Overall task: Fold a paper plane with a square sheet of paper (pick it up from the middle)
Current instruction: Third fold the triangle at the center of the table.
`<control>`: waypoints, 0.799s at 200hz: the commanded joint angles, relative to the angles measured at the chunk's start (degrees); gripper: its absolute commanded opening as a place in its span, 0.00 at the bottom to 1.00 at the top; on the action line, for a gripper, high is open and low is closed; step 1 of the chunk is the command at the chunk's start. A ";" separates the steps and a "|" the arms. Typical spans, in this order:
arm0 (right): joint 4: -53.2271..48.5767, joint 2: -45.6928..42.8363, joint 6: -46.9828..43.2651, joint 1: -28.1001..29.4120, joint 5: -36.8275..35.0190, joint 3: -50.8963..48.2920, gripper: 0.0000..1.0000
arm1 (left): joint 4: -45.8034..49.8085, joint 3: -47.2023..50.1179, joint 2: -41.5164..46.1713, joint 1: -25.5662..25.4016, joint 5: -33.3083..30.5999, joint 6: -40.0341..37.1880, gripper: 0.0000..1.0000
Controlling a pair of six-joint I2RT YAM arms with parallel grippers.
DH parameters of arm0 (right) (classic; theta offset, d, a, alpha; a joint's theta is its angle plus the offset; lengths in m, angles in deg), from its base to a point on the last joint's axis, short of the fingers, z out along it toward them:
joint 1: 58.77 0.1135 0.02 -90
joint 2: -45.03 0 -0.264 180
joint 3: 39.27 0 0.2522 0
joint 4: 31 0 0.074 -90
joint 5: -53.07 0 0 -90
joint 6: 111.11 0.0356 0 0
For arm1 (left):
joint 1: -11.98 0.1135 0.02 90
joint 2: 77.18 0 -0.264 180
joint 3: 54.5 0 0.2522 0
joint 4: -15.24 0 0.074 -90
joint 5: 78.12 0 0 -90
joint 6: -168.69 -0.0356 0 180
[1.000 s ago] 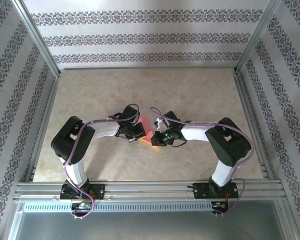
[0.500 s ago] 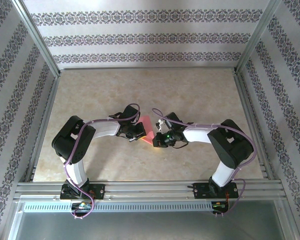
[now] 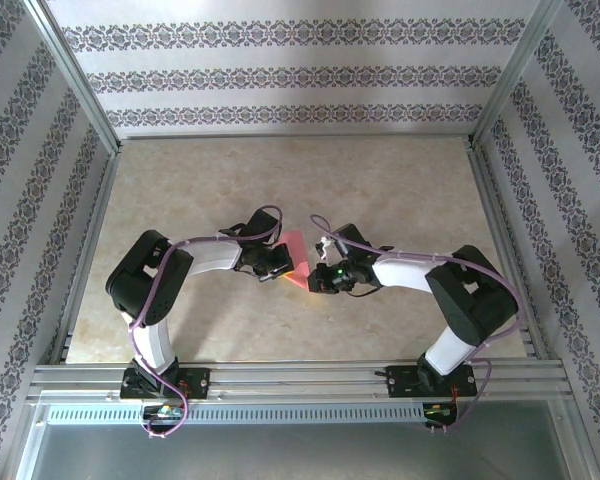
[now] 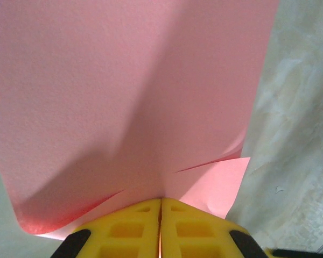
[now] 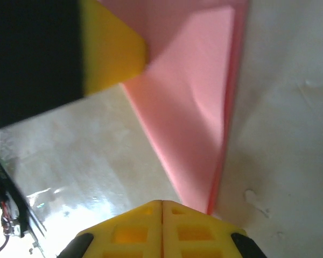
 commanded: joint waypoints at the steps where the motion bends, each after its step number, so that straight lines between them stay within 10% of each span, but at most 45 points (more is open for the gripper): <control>1: 0.55 -1.56 1.08 0.01 -1.98 1.23 0.09 | 4.10 0.79 -4.62 -0.61 -3.35 -5.27 0.09; 160: -4.95 7.81 1.39 1.48 -9.06 3.44 0.08 | 5.63 -3.71 2.98 -1.16 -1.55 -11.52 0.16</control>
